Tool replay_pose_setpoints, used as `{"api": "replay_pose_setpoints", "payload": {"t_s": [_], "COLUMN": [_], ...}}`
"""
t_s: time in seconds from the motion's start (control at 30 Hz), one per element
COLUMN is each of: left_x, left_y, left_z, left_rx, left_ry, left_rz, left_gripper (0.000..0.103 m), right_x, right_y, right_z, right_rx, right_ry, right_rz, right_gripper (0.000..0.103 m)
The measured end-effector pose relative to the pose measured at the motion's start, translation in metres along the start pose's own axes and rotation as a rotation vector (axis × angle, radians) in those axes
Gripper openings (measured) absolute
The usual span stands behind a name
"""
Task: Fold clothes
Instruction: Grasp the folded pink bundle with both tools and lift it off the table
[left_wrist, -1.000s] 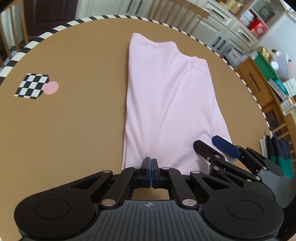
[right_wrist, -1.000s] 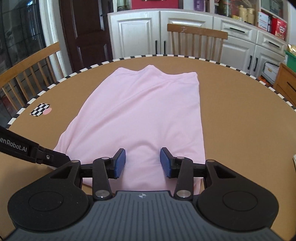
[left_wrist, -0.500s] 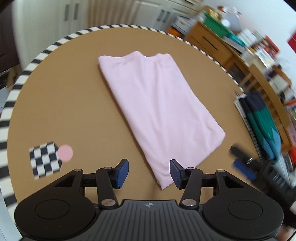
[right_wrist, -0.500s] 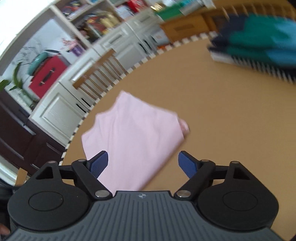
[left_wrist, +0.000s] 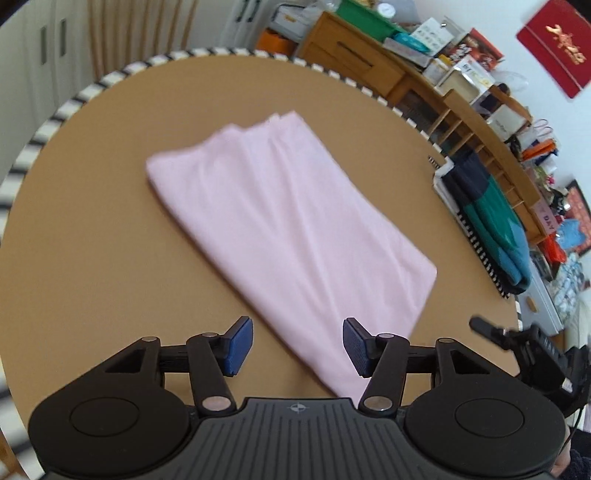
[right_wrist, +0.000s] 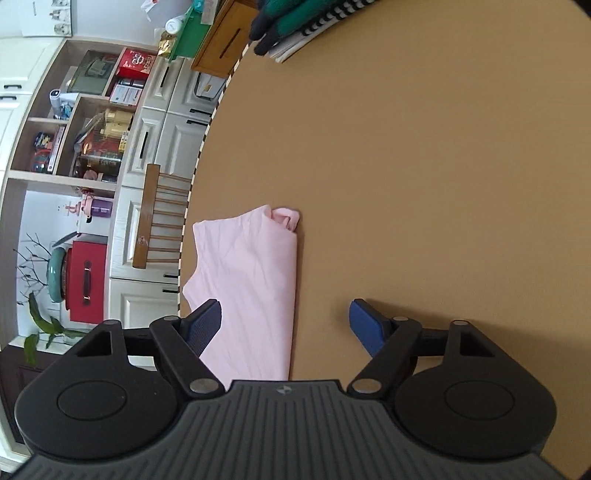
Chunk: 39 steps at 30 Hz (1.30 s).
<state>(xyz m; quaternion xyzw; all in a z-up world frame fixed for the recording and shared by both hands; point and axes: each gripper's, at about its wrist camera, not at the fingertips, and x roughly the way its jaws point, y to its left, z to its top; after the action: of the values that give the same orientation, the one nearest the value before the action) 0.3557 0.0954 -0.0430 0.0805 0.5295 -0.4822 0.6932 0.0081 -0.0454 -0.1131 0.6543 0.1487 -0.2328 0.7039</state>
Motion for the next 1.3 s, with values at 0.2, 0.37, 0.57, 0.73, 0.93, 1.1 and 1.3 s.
{"api": "replay_pose_setpoints", "payload": {"t_s": [0.2, 0.37, 0.57, 0.73, 0.93, 1.1, 1.3], "left_x": [0.041, 0.105, 0.152, 0.167, 0.186, 0.207, 0.236], "left_y": [0.068, 0.090, 0.087, 0.097, 0.105, 0.094, 0.081], "left_z": [0.133, 0.201, 0.218, 0.232, 0.243, 0.228, 0.198], "left_rx": [0.241, 0.317, 0.410, 0.380, 0.344, 0.308, 0.289], "left_ry": [0.127, 0.294, 0.454, 0.605, 0.719, 0.828, 0.944], "left_rz": [-0.233, -0.289, -0.353, -0.421, -0.490, -0.612, -0.664], "left_gripper": [0.073, 0.073, 0.079, 0.079, 0.082, 0.077, 0.027], "right_x": [0.026, 0.039, 0.049, 0.047, 0.047, 0.062, 0.093], "right_y": [0.018, 0.027, 0.033, 0.021, 0.009, 0.016, 0.035], "right_z": [-0.024, -0.035, -0.036, -0.038, -0.034, -0.021, -0.009], "right_rx": [0.031, 0.092, 0.102, 0.182, 0.227, 0.213, 0.157], "right_ry": [-0.083, -0.197, -0.231, -0.227, -0.161, -0.093, 0.007], "right_rz": [-0.037, -0.080, -0.117, -0.058, 0.007, 0.005, 0.025], "right_gripper": [0.079, 0.083, 0.085, 0.086, 0.086, 0.085, 0.085]}}
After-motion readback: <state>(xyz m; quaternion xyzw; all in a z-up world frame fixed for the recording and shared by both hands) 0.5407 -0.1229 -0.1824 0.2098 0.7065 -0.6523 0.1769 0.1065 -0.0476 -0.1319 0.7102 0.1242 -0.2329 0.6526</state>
